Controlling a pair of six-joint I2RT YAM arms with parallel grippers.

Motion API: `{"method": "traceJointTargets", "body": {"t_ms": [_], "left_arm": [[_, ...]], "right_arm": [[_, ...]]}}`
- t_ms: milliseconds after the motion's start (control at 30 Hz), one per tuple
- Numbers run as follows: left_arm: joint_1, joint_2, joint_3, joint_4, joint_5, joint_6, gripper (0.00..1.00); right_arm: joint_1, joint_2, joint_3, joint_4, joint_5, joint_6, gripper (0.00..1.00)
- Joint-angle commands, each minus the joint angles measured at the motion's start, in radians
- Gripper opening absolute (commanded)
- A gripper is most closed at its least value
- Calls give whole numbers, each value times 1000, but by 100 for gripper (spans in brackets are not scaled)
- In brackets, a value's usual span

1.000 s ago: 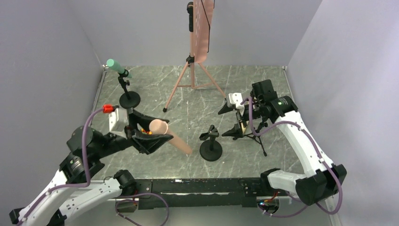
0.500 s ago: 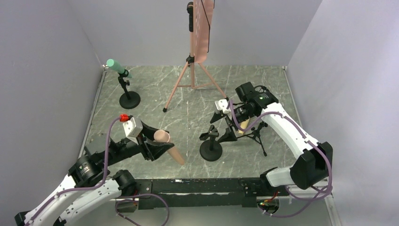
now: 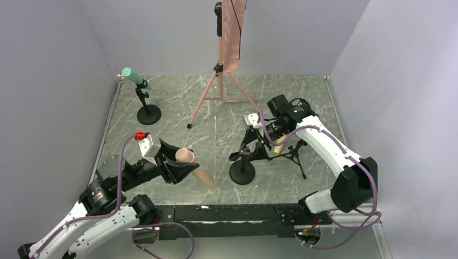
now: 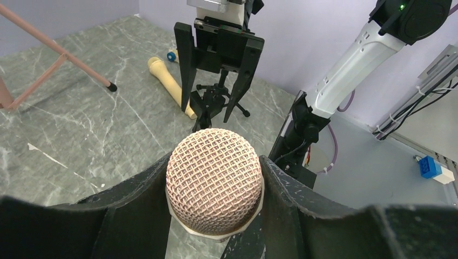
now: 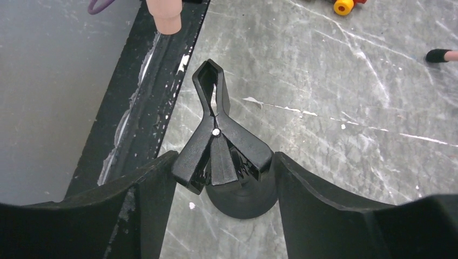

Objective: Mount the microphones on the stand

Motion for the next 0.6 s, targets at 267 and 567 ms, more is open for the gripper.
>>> {"method": "traceJointTargets", "body": {"t_ms": [267, 567], "left_arm": [[2, 74, 28, 105, 18, -7, 0], [2, 131, 60, 165, 27, 19, 0]], "right_arm": [[11, -32, 15, 11, -49, 11, 54], [14, -54, -2, 15, -43, 4, 36]]}}
